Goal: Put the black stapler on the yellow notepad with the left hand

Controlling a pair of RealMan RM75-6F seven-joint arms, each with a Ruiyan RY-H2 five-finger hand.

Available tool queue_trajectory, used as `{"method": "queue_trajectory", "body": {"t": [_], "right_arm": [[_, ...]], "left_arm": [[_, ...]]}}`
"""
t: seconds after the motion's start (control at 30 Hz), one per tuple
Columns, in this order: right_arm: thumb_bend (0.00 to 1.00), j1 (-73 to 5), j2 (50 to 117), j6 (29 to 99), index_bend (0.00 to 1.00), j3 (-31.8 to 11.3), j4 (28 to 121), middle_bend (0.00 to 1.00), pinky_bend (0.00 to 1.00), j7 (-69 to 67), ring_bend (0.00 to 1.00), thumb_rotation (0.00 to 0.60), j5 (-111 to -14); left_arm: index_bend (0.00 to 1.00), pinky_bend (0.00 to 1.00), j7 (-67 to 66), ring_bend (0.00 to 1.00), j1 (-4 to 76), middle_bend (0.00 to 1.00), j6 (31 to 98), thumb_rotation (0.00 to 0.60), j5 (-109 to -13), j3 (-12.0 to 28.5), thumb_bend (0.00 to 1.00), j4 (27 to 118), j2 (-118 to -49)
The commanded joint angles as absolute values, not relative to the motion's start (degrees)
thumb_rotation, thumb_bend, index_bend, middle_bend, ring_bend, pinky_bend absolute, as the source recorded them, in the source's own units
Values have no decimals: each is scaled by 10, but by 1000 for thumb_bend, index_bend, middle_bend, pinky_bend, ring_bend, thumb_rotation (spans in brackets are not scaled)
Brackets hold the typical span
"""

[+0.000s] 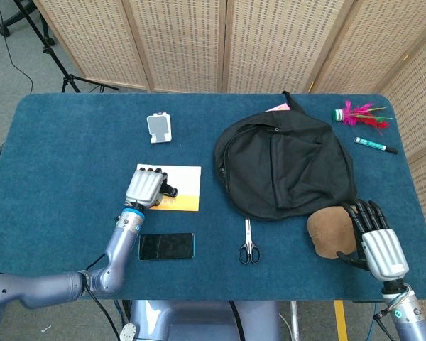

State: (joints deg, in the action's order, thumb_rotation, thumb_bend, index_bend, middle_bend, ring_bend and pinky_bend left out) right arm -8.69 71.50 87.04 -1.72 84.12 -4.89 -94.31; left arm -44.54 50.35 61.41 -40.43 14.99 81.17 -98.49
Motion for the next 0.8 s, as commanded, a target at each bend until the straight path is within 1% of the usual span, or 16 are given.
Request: {"method": "queue_trajectory", "body": {"t": [0.03,0.23,0.4,0.47,0.5,0.53,0.57,0.6,0.63,0.7,0.8], "right_arm": [[105,-87,716,871,0,-16,841,0,0,-47,0,600,-945],[105,-87,718,873,0,-15,841,0,0,-45,0,600,-948],[105,-86,719,877,0,-16,840,0,0,-46,0,600,-948],[105,-86,719,877,0,-16,839,0,0,-47,0,600,-949],[105,-86,719,877,0,-16,839,0,0,-47,0,600,-949],[105,-86,719,877,0,-15,839,0,0,-47,0,600,-949],[105,-86,719,878,0,-16,838,0,0,-47,0,600,-949],[105,-85,720,880,0,-16,838,0,0,-49,0,600,-950],[105,-85,720,883,0,-17,837,0,0,-50,0,600,-950],[105,-84,721,885,0,-17,836,0,0,-51,0,600,-950],[105,-84,721,886,0,-18,835,0,0,-53,0,600,-950]], "left_arm": [[767,399,-452,395,506,406,616,600,-397,146,513,806,-986],[766,398,-436,364,506,336,616,600,-397,149,479,799,-990],[745,385,-422,277,506,277,615,600,-406,147,446,792,-996],[702,332,-422,225,506,237,617,600,-407,146,436,791,-998],[662,274,-422,169,506,188,617,600,-408,145,429,791,-999],[607,212,-423,108,507,129,617,600,-407,143,422,790,-1000],[565,173,-425,71,507,91,618,600,-408,142,417,790,-1001],[495,119,-425,27,507,43,618,600,-409,141,410,790,-1003],[433,80,-425,8,507,16,619,600,-409,140,404,790,-1003],[355,41,-426,0,507,0,620,600,-410,140,396,790,-1004],[286,16,-423,0,506,0,619,600,-409,140,386,793,-1003]]}}
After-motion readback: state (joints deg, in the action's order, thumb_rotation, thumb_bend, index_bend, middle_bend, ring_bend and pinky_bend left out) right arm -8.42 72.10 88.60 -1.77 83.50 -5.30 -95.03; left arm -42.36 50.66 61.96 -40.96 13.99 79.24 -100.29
